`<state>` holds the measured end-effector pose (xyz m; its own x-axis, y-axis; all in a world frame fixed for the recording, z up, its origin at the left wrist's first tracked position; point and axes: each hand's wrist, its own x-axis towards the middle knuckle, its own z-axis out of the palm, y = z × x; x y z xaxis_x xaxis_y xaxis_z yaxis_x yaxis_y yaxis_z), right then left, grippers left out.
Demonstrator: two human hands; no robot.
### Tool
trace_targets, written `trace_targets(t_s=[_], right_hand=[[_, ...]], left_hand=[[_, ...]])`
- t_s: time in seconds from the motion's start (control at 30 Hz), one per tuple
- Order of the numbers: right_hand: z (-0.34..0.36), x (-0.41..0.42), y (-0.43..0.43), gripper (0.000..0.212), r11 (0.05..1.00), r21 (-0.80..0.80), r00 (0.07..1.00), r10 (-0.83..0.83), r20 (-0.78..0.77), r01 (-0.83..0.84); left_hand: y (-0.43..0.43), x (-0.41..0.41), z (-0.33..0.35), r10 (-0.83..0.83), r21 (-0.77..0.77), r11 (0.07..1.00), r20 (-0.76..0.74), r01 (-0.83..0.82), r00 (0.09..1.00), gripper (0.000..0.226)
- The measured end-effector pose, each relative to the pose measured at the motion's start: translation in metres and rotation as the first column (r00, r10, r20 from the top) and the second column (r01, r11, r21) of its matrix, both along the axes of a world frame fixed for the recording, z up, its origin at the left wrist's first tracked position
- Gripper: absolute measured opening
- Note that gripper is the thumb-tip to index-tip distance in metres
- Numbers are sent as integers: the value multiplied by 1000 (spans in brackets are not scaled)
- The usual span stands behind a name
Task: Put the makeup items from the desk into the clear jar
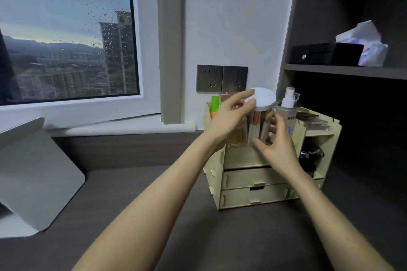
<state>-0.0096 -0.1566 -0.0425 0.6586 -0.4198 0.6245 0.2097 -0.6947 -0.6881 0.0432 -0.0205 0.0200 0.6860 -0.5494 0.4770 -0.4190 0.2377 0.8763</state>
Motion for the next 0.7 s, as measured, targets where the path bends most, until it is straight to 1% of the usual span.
trace_targets(t_s=[0.13,0.2,0.3,0.4,0.47,0.53,0.57,0.63,0.67,0.7], right_hand=[[4,1,-4,80,985,-141,989,-111,-96,97],[7,0,-3,77,970,-190,973,-178,-148,149],[8,0,0,67,944,-245,934,-278,-225,222],[8,3,4,66,922,-275,904,-342,-254,272],[6,5,6,68,914,-277,891,-369,-264,296],[2,8,7,72,905,-282,882,-393,-262,319],[3,6,10,73,903,-283,869,-402,-288,324],[3,6,14,72,887,-304,848,-436,-303,348],[3,5,15,70,870,-327,842,-463,-279,370],[5,1,19,65,848,-344,828,-499,-258,404]], left_hand=[[-10,9,-1,94,40,995,52,-96,994,35],[-15,13,-1,168,44,984,73,-171,983,32],[-28,15,0,312,49,948,66,-315,948,26],[-35,15,0,381,36,923,51,-382,923,24],[-33,14,-1,359,27,932,59,-361,931,30],[-31,18,-3,301,63,950,65,-305,951,40],[-29,16,-5,262,94,959,70,-268,962,44],[-24,15,-4,206,139,967,63,-213,976,43],[-19,14,-2,184,127,974,56,-190,981,39],[-14,11,2,180,100,979,8,-180,984,34]])
